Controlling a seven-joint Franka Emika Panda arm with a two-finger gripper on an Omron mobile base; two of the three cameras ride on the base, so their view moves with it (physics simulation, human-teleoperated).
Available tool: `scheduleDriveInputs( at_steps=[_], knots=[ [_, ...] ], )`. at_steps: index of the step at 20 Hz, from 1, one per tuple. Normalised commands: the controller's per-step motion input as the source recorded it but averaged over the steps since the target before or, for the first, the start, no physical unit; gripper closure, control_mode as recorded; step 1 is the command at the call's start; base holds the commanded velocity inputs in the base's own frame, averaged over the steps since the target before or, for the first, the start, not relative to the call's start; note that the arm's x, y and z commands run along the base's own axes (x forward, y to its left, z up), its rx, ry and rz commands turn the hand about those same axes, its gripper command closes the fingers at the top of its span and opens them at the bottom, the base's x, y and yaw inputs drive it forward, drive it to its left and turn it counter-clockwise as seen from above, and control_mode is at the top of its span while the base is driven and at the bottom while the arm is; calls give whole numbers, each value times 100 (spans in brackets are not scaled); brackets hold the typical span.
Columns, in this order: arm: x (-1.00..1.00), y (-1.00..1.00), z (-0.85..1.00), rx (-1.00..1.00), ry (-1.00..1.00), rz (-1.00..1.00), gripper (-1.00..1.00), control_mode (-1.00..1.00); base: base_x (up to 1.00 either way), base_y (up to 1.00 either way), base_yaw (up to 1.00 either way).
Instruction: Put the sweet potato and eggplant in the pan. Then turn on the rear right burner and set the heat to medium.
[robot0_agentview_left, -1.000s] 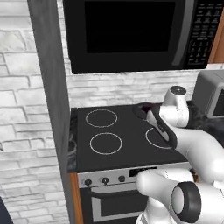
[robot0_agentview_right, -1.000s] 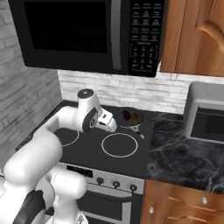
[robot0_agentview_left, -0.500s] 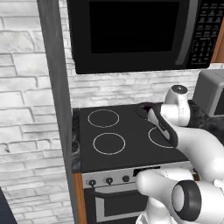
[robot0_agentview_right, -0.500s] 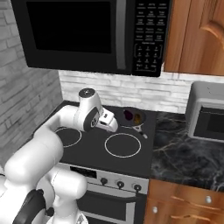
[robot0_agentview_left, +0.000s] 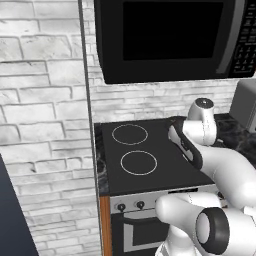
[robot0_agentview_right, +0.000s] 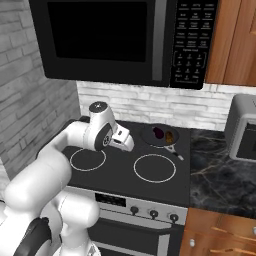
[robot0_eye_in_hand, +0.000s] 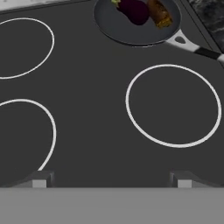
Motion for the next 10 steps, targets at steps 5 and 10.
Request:
scheduleDriveInputs(
  at_steps=[5,10],
  knots=[
    [0,0,0,0,0,0,-100,100,0,0,0],
    [0,0,0,0,0,0,-100,100,0,0,0]
  ],
)
